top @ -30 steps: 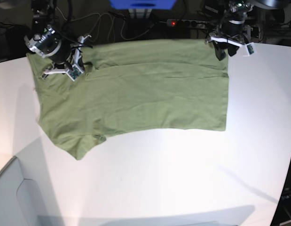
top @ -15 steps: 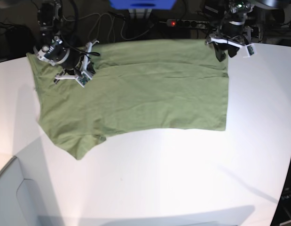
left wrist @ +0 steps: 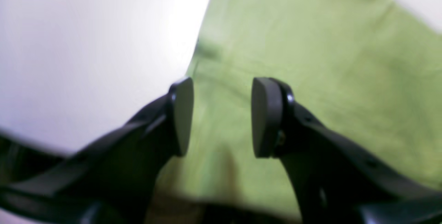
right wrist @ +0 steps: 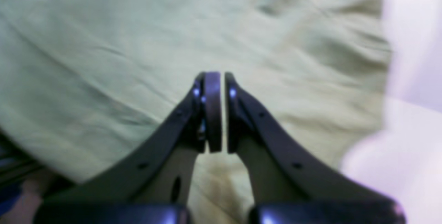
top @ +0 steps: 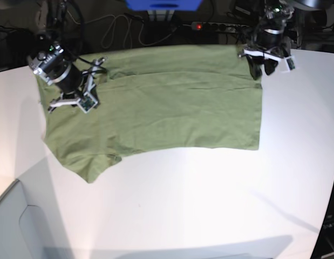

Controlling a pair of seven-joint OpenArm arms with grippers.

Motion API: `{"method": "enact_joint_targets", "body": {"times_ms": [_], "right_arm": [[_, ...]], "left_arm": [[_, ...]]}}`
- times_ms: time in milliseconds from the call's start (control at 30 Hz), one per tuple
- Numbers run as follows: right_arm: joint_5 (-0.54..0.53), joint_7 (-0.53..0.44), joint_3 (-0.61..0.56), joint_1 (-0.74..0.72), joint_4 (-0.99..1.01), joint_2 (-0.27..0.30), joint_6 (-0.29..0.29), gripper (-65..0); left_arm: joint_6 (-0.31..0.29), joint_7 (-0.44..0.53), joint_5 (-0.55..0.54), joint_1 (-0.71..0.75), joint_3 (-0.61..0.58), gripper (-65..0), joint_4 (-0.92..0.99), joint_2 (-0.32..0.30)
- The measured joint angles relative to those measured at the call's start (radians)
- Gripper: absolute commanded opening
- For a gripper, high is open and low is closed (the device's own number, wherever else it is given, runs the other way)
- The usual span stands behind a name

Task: Fold the T-shirt properly
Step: 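Move both grippers down to the shirt's hem corners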

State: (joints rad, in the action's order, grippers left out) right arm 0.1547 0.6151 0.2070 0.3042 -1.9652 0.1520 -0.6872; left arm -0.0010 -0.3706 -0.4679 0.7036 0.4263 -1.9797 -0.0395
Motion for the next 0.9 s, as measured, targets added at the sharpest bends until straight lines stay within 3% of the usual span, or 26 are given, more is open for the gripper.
{"method": "enact_joint_targets", "body": {"times_ms": [200, 267, 400, 533, 600, 767, 900], "right_arm": [[-0.003, 0.127, 0.013, -0.145, 0.037, 0.023, 0.000, -64.8], [-0.005, 0.154, 0.026, -0.168, 0.040, 0.025, 0.000, -64.5], [-0.008, 0.192, 0.060, -0.199, 0.039, 0.025, 0.000, -53.1], [-0.008, 0.194, 0.084, -0.192, 0.039, 0.025, 0.000, -36.9], [-0.008, 0.195, 0.105, -0.184, 0.040, 0.025, 0.000, -32.0], [-0.009, 0.197, 0.145, -0.145, 0.039, 0.023, 0.000, -29.6], [-0.003, 0.195, 0.180, -0.117, 0.034, 0.026, 0.000, -29.6]], "left_arm": [[0.005, -0.006, 0.011, -0.143, 0.104, -37.3, 0.002, 0.001], [0.004, -0.002, 0.014, -0.204, 0.121, -32.6, 0.012, -0.009], [-0.002, -0.015, 0.014, -0.320, 0.113, -25.3, 0.043, -0.047], [0.000, -0.008, 0.021, -0.463, 0.114, -25.2, 0.176, -0.082], [-0.006, -0.054, 0.043, -0.544, 0.113, -25.2, 0.283, -0.103], [0.000, -0.061, 0.113, -0.708, 0.097, -25.2, 0.520, -0.109], [0.001, -0.069, 0.166, -0.794, -0.017, -25.2, 0.654, -0.138]]}}
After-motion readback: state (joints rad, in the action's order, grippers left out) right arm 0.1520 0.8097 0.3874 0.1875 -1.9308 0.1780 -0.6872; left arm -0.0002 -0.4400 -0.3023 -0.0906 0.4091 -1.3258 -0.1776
